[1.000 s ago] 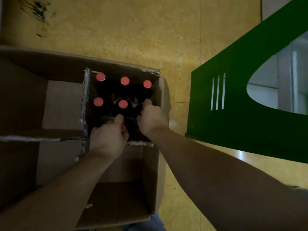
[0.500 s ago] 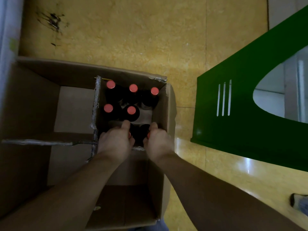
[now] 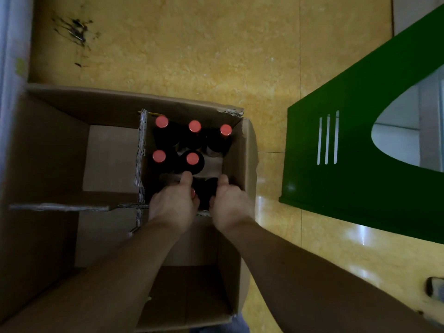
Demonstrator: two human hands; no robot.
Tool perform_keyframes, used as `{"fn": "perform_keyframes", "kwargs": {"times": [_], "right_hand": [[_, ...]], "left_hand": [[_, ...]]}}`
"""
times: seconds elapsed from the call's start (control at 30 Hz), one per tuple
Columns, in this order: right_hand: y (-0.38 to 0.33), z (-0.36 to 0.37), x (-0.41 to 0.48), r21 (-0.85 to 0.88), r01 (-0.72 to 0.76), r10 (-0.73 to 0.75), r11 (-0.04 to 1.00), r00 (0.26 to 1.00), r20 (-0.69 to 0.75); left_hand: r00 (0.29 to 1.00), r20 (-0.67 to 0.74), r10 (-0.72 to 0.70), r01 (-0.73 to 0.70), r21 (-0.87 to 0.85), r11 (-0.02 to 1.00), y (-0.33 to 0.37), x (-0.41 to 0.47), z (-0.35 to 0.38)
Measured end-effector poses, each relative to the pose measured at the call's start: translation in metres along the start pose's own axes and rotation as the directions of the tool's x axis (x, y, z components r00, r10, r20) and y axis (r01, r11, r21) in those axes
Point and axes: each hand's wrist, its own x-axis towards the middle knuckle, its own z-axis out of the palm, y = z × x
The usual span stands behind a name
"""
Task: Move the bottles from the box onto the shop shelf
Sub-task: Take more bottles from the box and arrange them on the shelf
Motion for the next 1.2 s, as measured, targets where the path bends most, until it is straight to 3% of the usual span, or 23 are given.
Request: {"fn": "perform_keyframes", "kwargs": {"times": [0.2, 0.43, 1.2], "right_hand": [[0.005, -0.004, -0.012, 0.049, 0.006, -0.006, 0.999, 1.000, -0.007], [0.008, -0.014, -0.028, 0.072, 0.002, 0.001, 0.997, 1.000, -0.029], [0.001, -0.075, -0.098, 0.180, -0.012, 0.034, 0.984, 0.992, -0.125]], "left_hand": [[0.999, 0.011, 0.030, -0.031, 0.065, 0.997, 0.000, -0.005, -0.006], [0.996, -0.016, 0.090, -0.090, 0.028, 0.996, 0.004, -0.021, -0.016], [0.992, -0.098, 0.083, -0.085, -0.018, 0.996, 0.035, -0.088, -0.083]]}}
